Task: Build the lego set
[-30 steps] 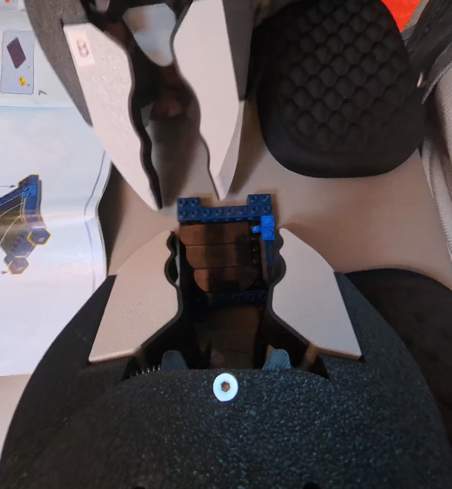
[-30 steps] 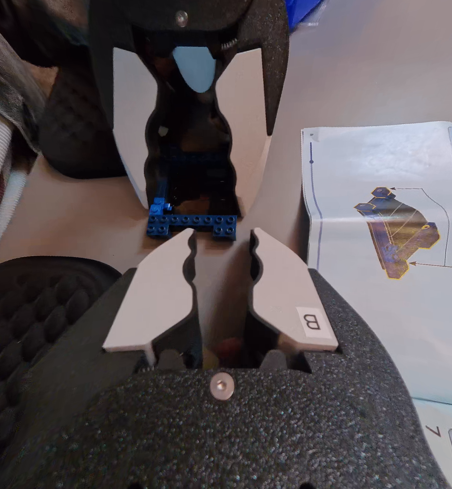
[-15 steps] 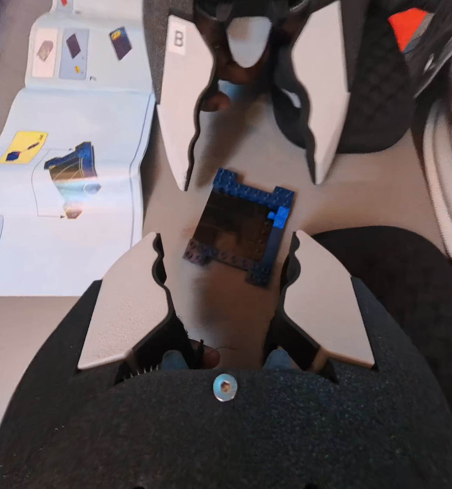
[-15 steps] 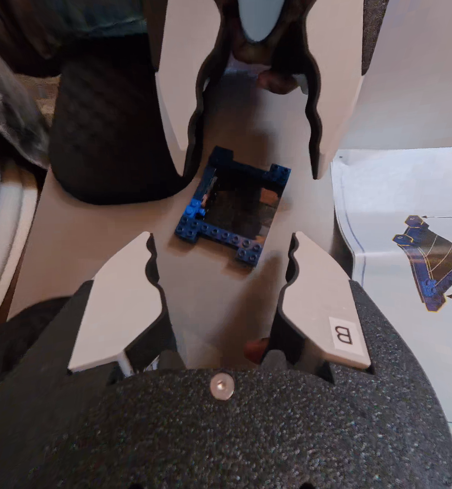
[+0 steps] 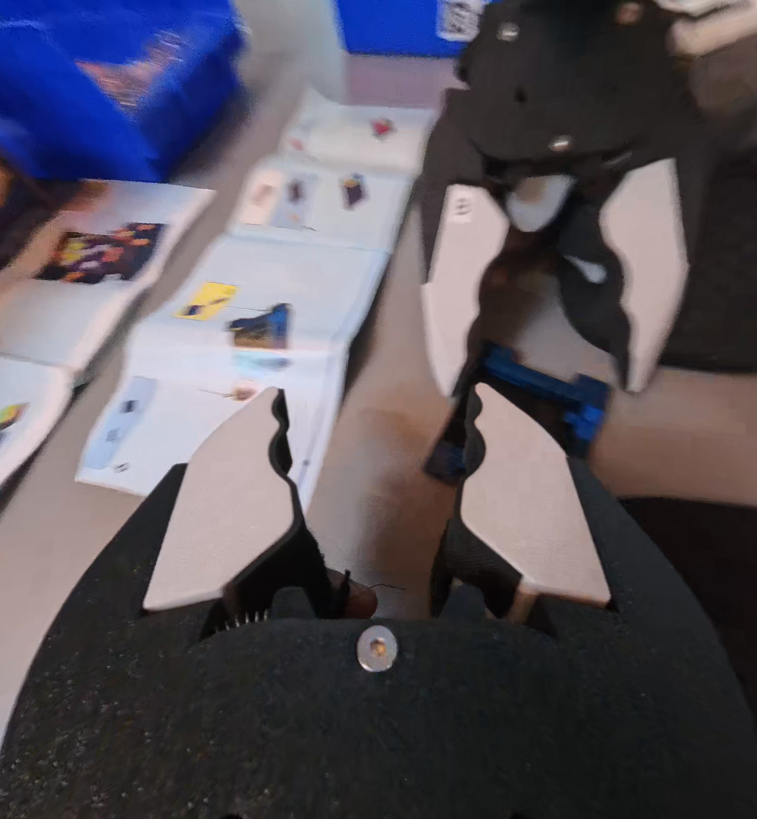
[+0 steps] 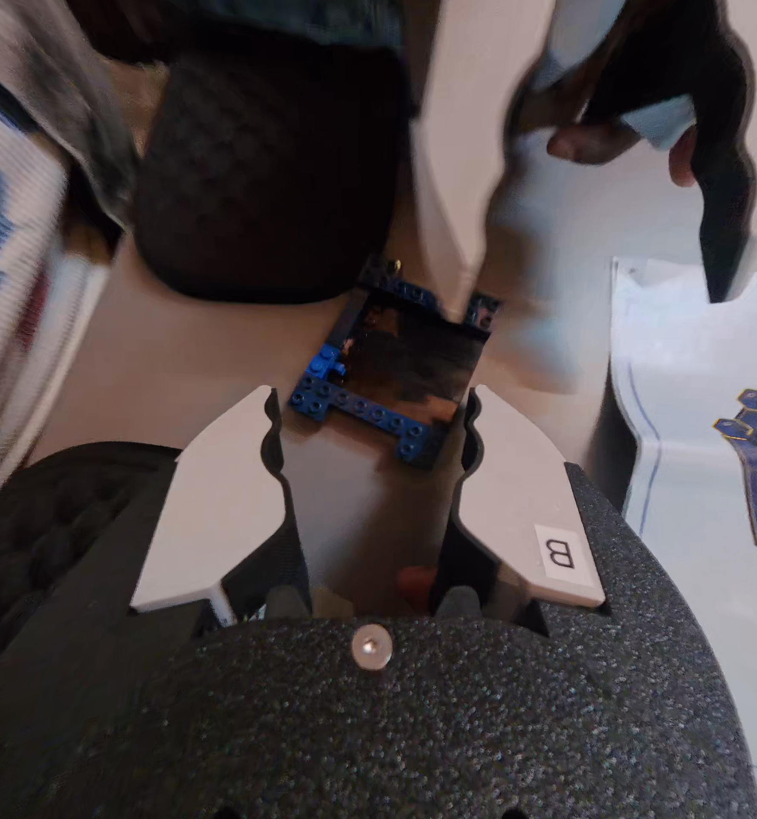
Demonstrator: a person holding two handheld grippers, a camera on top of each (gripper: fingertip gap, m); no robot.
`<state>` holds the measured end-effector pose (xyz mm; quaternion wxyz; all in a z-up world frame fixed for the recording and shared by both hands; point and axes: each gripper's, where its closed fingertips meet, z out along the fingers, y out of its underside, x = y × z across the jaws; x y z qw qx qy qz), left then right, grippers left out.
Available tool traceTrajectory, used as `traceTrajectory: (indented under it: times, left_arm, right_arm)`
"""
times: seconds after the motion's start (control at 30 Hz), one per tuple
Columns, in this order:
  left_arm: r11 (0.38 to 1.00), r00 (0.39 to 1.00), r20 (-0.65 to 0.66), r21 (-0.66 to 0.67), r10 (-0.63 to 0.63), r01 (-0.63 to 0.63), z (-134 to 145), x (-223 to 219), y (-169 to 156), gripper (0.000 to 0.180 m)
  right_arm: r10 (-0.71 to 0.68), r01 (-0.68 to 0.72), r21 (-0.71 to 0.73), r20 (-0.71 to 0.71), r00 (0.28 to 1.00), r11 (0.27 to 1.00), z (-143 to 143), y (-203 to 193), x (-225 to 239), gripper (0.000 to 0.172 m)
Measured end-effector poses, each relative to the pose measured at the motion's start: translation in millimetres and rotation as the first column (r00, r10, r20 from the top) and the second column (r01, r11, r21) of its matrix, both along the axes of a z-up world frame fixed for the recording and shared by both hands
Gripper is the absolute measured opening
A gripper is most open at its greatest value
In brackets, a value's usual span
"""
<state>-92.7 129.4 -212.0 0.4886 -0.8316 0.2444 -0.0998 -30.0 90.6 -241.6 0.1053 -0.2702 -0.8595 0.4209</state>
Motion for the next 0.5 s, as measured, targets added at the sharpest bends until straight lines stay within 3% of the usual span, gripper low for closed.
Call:
traceTrajectory:
  times: [0.1, 0.17, 0.23, 0.3, 0.37, 0.4, 0.5]
  left_arm:
    - [0.980, 0.980, -0.013, 0.032, 0.198, -0.197, -2, -33, 10, 0.067]
    - [0.963, 0.964, -0.014, 0.025, 0.267, -0.267, -7, -46, 12, 0.064]
    - [0.954, 0.954, -0.022, 0.017, 0.298, -0.298, -9, -51, 13, 0.061]
    - [0.955, 0.954, -0.051, 0.030, 0.297, -0.295, -10, -51, 13, 0.058]
    - [0.956, 0.954, -0.077, 0.045, 0.291, -0.288, -9, -50, 13, 0.056]
    - [0.958, 0.954, -0.087, 0.050, 0.287, -0.283, -9, -49, 13, 0.055]
    - [0.964, 0.958, -0.118, 0.089, 0.262, -0.252, -7, -44, 15, 0.047]
  right_arm:
    - [-0.162, 0.143, -0.166, -0.108, 0.981, 0.976, 30, 27, -22, 0.070]
    - [-0.407, 0.373, -0.214, -0.144, 0.902, 0.903, 37, 70, -48, 0.055]
    - [-0.577, 0.556, -0.163, -0.139, 0.805, 0.815, 30, 110, -62, 0.038]
    - [-0.608, 0.615, -0.018, -0.174, 0.775, 0.788, 13, 130, -67, 0.032]
    - [-0.576, 0.591, 0.114, -0.137, 0.806, 0.799, -8, 128, -67, 0.021]
    - [-0.548, 0.557, 0.115, -0.106, 0.830, 0.822, -10, 118, -65, 0.005]
    - [-0.471, 0.492, 0.158, -0.153, 0.869, 0.856, -11, 99, -61, 0.002]
